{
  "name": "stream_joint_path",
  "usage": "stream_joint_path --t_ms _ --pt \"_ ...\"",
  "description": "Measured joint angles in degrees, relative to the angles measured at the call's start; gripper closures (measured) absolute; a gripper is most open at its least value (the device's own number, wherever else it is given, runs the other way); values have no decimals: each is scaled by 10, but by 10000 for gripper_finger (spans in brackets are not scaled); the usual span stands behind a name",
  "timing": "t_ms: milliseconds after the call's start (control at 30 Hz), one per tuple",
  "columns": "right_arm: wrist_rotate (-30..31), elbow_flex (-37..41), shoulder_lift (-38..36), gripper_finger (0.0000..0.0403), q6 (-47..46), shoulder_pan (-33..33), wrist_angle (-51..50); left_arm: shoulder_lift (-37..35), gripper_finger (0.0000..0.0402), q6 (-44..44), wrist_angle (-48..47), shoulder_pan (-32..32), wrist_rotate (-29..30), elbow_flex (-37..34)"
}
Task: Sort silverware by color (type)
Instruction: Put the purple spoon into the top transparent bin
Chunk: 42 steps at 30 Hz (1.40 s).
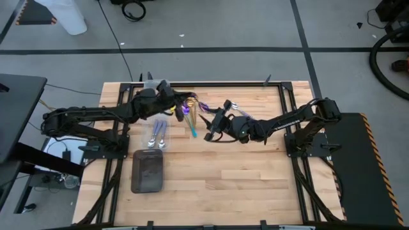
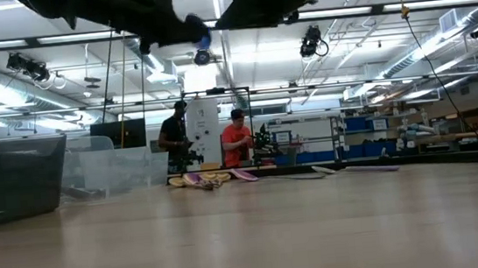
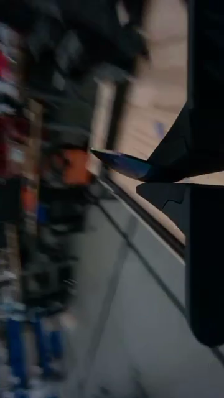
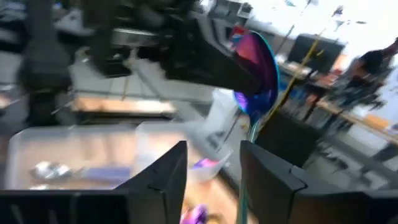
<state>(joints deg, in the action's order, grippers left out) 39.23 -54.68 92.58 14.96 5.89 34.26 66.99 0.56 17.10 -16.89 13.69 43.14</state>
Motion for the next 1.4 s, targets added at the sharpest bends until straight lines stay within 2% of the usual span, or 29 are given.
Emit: stream_joint_path --t_ms 167,300,433,700,967,1400 --pt "-53 0 0 217 -102 -6 -124 -27 391 1 -206 -37 2 50" --pt "-63 0 1 217 -158 -15 -200 -26 391 4 -366 -66 0 112" --pt "-65 0 1 222 -176 -17 -224 -21 391 31 -460 -100 2 168" --pt "-65 0 1 225 -178 -19 -224 -10 391 61 -548 -192 3 220" --pt "-65 0 1 225 -178 -27 -224 67 391 69 -636 -260 2 240" --pt "-70 0 1 226 -178 -27 -224 182 387 95 -669 -283 1 246"
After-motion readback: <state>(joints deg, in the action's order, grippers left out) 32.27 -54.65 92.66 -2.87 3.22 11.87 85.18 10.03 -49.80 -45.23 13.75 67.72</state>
